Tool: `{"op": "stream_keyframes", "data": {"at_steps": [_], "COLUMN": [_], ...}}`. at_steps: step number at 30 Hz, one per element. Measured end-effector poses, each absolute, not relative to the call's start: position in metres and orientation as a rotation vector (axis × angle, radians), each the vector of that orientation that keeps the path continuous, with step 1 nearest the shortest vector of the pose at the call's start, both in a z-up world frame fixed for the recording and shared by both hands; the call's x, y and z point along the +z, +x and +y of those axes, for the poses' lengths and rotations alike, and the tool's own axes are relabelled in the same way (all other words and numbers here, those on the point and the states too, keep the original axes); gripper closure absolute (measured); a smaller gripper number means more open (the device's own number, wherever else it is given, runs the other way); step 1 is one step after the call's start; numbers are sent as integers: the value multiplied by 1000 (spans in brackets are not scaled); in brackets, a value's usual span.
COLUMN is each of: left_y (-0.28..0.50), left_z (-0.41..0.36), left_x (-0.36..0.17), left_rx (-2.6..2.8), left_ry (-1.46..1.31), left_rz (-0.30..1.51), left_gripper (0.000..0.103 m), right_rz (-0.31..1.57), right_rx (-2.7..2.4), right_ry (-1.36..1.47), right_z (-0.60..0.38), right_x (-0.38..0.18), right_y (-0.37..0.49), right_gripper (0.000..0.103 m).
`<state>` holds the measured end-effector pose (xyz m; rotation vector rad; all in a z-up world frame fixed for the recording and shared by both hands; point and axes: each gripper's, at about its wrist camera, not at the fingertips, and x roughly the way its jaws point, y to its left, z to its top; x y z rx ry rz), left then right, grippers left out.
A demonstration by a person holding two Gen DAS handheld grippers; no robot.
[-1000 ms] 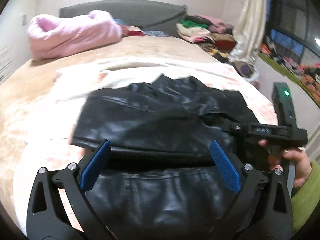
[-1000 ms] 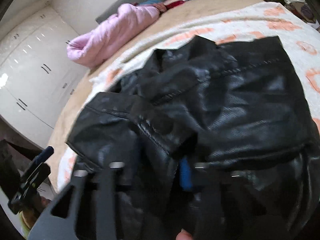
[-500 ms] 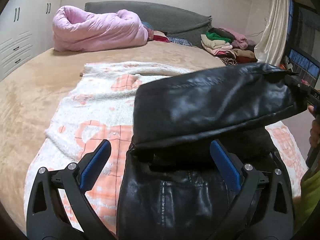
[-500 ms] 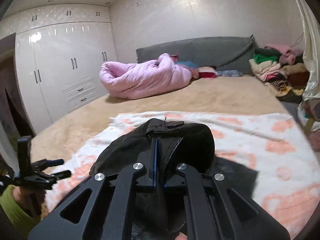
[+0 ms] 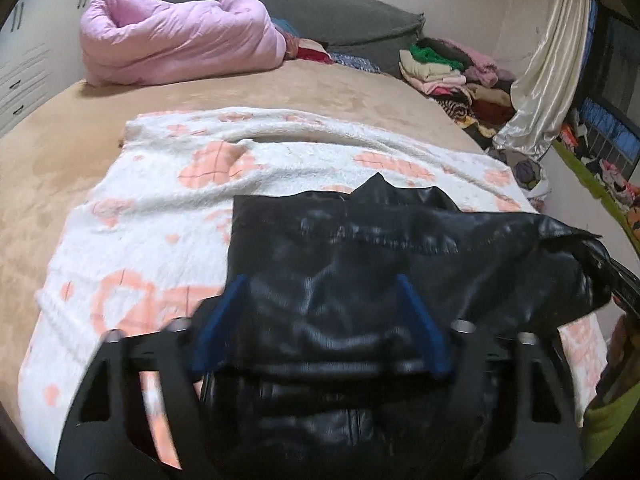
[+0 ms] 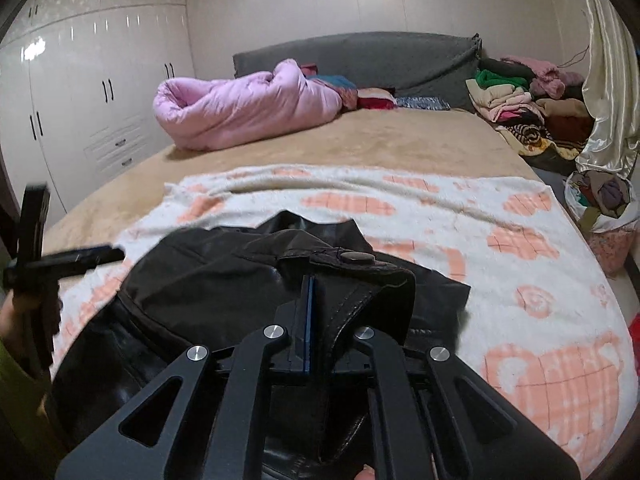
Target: Fold large clothes
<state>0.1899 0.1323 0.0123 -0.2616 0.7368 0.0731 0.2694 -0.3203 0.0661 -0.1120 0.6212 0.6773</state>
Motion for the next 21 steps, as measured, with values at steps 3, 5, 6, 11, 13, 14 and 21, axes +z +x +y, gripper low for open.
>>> {"op": "stream_keyframes", "data": {"at_steps": [3,5,6,11,13,14,21], "left_y": [203,211,213,218,220,221,227], "left_z": [127,122,119,110,106,106,103], "left_x": [6,0,-4,-21,-30,-33,-49], "left_rx": [54,34,26,-12,-11,-10,-6], "left_ry": [-246,-233,-231,-258,-248,-249,-248], "left_rz": [774,799,811,854,879,886,928], "left_gripper": [69,77,77,77,77,77,77], "right_rz": [635,635,634,630,632,637,752], "right_rx": [671,666,662,658,654,652,631], "right_ry": [-115,-124,-127,-129,-128,-128,-107], "right_z": [-317,-317,-318,-319,-319,-319,-321], "right_x": [61,61,61,62,61,61,45], "right_y": [270,269,269,269,270,271,287], "right_gripper": [98,98,98,97,96,96,90]}}
